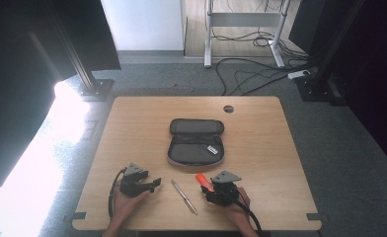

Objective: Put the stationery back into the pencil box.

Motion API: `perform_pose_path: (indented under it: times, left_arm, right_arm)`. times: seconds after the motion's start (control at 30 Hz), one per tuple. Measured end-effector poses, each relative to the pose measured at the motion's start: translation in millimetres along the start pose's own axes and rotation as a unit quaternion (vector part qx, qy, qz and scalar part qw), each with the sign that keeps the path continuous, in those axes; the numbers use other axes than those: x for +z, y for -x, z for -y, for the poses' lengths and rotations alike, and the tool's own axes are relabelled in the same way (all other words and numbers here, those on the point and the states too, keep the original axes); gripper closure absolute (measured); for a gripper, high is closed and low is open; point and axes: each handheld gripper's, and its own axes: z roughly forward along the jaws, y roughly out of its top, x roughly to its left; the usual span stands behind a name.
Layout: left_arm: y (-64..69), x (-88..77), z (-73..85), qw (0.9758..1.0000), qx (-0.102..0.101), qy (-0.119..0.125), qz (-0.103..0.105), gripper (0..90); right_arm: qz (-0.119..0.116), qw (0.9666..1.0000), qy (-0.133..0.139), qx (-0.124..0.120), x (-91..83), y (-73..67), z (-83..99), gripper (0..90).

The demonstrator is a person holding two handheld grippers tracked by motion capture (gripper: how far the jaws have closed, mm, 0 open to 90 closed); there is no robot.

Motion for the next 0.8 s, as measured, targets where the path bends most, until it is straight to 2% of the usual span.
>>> perform_pose_path:
  times: [0.27, 0.4, 0.47, 0.8]
  left_arm:
    - [-0.1, 0.0, -0.1, 1.0, 0.0, 0.0, 0.001, 31.1]
    - [0.0, 0.0, 0.0, 1.0, 0.0, 0.0, 0.0, 31.1]
    - [0.0, 0.0, 0.0, 1.0, 0.0, 0.0, 0.0, 31.1]
    - [-0.3, 0.0, -0.1, 1.0, 0.0, 0.0, 0.001, 31.1]
  right_arm:
    - [0.01, 0.9998, -0.011, -0.01, 3.8, -3.8, 0.5, 52.5]
    - [0.024, 0.9994, -0.009, -0.023, 3.4, -5.7, 1.6, 59.8]
    - [0.022, 0.9994, -0.008, -0.024, 2.8, -6.1, 2.2, 64.9]
    - [0.014, 0.9996, -0.011, -0.022, 0.9, -1.2, 1.2, 66.1]
